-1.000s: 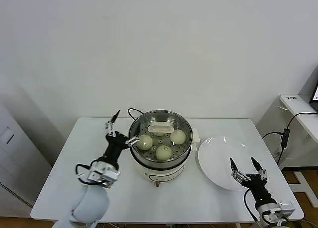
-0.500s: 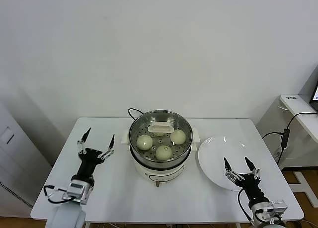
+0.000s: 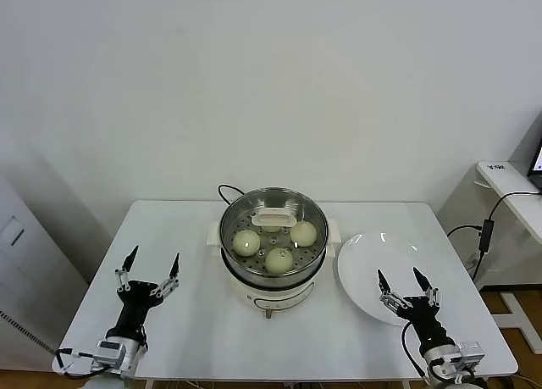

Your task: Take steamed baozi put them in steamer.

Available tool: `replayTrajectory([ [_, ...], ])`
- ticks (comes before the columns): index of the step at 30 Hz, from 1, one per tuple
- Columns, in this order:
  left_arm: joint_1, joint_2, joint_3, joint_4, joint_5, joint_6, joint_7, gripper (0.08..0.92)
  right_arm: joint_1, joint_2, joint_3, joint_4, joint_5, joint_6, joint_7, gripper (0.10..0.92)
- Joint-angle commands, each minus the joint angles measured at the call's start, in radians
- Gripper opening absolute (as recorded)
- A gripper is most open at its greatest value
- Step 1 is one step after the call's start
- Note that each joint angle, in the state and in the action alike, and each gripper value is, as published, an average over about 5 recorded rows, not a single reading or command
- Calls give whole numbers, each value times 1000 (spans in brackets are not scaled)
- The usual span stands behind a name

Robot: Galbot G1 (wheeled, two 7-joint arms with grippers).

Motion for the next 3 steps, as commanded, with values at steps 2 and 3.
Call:
replayTrajectory([
  [2,61,-23,-32,-13,-80,-5,43,823,1,4,-4,4,-11,9,-8,823],
  [3,63,-23,-31,-15,-82,-3,45,823,1,3,-4,4,-12,9,-8,823],
])
